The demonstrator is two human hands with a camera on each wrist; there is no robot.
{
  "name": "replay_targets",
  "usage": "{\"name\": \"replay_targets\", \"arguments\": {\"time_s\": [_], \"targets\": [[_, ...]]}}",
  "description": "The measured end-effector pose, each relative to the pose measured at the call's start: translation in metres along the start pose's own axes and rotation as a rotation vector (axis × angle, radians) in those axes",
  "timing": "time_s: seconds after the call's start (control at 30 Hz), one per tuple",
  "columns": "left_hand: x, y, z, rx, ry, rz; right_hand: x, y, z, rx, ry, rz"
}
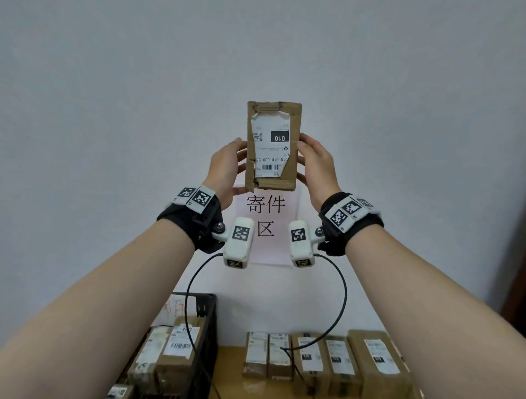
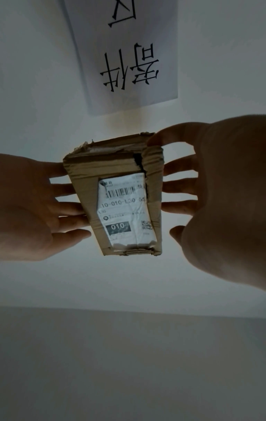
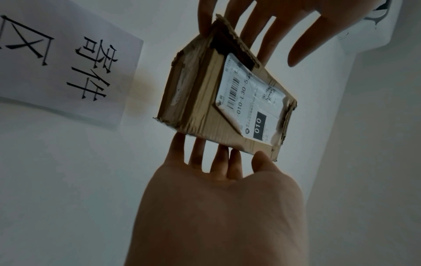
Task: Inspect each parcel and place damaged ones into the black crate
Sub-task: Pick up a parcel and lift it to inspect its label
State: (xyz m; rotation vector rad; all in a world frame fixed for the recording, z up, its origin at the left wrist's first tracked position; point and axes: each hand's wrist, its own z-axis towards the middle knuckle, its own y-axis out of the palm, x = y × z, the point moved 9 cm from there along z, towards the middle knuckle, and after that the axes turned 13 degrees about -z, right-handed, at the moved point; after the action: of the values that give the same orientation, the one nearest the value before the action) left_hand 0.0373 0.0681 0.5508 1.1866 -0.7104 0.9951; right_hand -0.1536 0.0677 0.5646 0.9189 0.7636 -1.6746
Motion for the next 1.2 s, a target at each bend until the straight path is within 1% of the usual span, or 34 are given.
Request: {"name": "replay_targets", "arguments": {"time_s": [0.27,0.63,0.73,0.8,0.87,0.93,1.03,1.13,1.2], "targets": [[0.003,0.003,-0.008,-0.003,-0.007,0.002,-0.007,-0.005,-0.005,0.005,-0.011,-0.014],[-0.001,-0.008,-0.014,0.007,0.022,0.023,-0.01,-0.008,-0.016,0.021,-0.026,0.016],[-0.002,-0.013,-0.014,0.016,-0.004,0.029,-0.011,-0.006,-0.02,0.022,-0.023,0.019],[-0.004,-0.019,-0.013,0.037,-0.031,0.073,-0.011,-0.005,-0.022,0.032,-0.015,0.008],[-0.005,-0.025,-0.013,0.053,-0.028,0.105,-0.009,-0.005,-0.023,0.042,-0.006,0.0],[-0.005,-0.029,-0.01,0.036,-0.021,0.108,-0.007,-0.005,-0.024,0.054,-0.007,-0.004],[-0.009,-0.026,-0.009,-0.047,-0.043,0.121,-0.006,-0.005,-0.026,0.077,-0.025,-0.005],[-0.009,-0.02,-0.011,-0.114,-0.033,0.052,-0.002,-0.003,-0.025,0.092,-0.028,-0.019],[-0.006,-0.019,-0.014,-0.123,-0.002,0.024,-0.003,-0.003,-0.025,0.115,-0.046,-0.063]]}}
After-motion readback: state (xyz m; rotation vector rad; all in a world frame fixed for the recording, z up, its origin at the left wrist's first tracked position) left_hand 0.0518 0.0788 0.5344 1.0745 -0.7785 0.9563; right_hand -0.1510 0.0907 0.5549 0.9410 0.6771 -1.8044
